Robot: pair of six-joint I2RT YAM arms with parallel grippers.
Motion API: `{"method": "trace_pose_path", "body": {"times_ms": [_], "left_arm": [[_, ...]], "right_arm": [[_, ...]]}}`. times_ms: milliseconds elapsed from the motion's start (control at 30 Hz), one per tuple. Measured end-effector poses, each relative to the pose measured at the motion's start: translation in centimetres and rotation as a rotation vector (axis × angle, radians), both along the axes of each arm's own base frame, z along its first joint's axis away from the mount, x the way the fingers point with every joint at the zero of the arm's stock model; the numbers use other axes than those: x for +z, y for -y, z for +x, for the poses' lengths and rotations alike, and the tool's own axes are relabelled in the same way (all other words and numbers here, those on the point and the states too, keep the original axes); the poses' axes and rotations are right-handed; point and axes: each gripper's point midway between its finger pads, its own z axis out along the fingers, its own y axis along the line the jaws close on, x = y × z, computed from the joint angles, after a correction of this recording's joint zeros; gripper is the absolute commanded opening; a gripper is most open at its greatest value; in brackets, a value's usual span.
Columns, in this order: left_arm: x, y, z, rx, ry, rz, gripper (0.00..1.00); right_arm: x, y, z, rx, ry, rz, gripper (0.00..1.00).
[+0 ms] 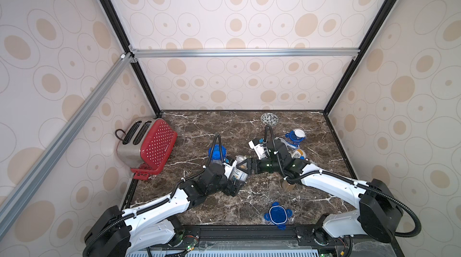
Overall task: Take out toiletry kits
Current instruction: 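Pour the toiletry kits out of the container.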
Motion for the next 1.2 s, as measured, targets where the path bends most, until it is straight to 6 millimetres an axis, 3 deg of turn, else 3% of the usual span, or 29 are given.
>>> {"method": "trace_pose_path", "body": {"times_ms": [400,533,667,1000,1200], "left_arm": [[-0.9,-0.2,-0.5,0.01,-0.033,-0.013,0.46],[-0.8,-0.5,-0.7,0.018,-0.043,-0.011,0.36],[-0.9,-0.7,-1.1,0.027,-0.091,0.005,0.3],[-3.6,-2.6,-3.5,0.067,-0.308,0.135,0.27],[-2.2,-2.1,-3.4,0.071,-0.373,0.18,0.28]], "right_arm": [[-1.5,-0.3,0.5,-0.014,-0.103,0.022,0.72],[-1.6,-0.3,0.5,-0.008,-0.118,0.03,0.87],[-1.7,-0.1,0.6,0.003,-0.106,0.02,0.94],[-4.1,2.9,3.8,-0.058,-0.016,-0.131,0.97],[-5.2,4.0,4.1,-0.063,0.018,-0.207,0.97]]}}
